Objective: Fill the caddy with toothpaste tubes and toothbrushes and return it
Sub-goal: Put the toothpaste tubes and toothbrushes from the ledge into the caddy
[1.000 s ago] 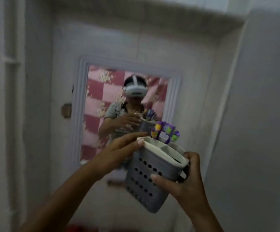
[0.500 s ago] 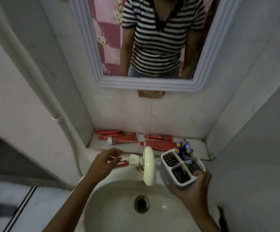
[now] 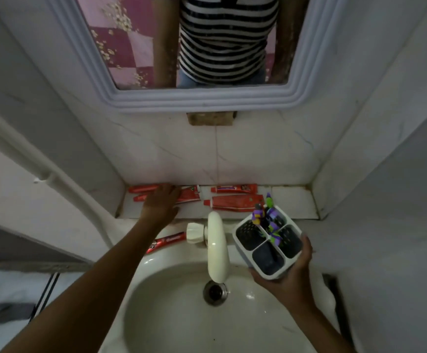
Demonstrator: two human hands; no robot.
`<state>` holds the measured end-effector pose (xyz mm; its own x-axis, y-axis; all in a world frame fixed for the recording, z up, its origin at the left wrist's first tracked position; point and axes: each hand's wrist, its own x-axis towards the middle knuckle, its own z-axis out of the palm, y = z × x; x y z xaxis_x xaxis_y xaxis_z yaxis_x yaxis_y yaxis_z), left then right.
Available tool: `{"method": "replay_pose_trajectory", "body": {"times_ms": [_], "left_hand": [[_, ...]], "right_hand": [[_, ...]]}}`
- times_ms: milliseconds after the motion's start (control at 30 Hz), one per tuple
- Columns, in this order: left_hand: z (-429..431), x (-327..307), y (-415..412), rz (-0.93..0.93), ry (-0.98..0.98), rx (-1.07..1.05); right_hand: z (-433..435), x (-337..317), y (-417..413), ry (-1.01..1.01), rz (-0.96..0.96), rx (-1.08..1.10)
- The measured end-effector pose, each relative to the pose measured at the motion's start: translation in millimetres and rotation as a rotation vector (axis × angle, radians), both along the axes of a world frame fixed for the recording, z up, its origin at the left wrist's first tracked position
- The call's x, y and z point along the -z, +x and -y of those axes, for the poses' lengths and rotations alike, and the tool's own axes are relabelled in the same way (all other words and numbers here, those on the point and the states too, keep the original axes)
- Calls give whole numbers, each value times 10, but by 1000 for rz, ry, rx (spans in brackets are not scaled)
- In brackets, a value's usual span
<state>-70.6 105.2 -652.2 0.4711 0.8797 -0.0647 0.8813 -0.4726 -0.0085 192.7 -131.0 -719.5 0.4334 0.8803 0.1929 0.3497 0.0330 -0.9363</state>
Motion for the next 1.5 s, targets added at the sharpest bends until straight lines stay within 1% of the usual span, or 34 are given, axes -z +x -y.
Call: {"method": "replay_pose_trajectory", "body": {"times_ms": [67, 133, 300, 333, 367, 433, 500, 600, 667, 700, 733, 800, 867, 933, 1033, 1100, 1233, 1300, 1367, 1433, 1500], "left_hand": [[-98, -30, 109, -78, -63, 23], [-180, -49, 209, -158, -90, 70], [-226, -103, 390, -430, -88, 208], [-214, -129, 413, -460, -91, 215], [-197, -169, 431, -451, -95, 208], [-168, -281, 433, -316, -94, 162], [-112, -490, 407, -110, -95, 103], [49, -931, 356, 343, -80, -47], [202, -1217, 359, 650, -24, -88], [298, -1353, 385, 774, -35, -95], [403, -1477, 430, 867, -78, -97], [603, -1666, 551, 959, -204, -65], [747, -1754, 696, 937, -318, 2], [832, -1739, 845, 869, -438, 45], [880, -1607, 1062, 737, -522, 94], [899, -1503, 1196, 625, -493, 149], [910, -1236, 1365, 277, -250, 282], [889, -1154, 1392, 200, -187, 335], [832, -1131, 1398, 178, -197, 366], [756, -1116, 1369, 180, -268, 345], [655, -1112, 1315, 164, -372, 295]], "right_hand": [[4, 78, 18, -11, 30, 9], [19, 113, 20, -26, 1, -3], [11, 151, 21, -31, -10, -11], [6, 151, 17, -34, -10, -14], [6, 150, 16, -37, -5, -17], [9, 136, 17, -40, 0, -22], [12, 93, 14, -41, -9, -25], [1, 61, 12, -37, -11, -19], [-6, 53, 7, -25, -9, -13], [-10, 42, -2, -19, -15, -8], [-14, 30, -13, -13, -25, -2], [-25, 2, -34, 3, -59, 10], [-39, -53, -41, 18, -105, 21], [-52, -109, -28, 32, -138, 35], [-69, -138, 2, 35, -135, 52], [-82, -104, 11, 14, -142, 65], [-97, -22, 18, -23, -145, 72], [-75, 0, -5, -37, -101, 48], [-43, 24, -44, -53, -38, 19], [-24, 105, -64, -53, -11, 15], [-21, 141, -67, -56, -23, 7]]}}
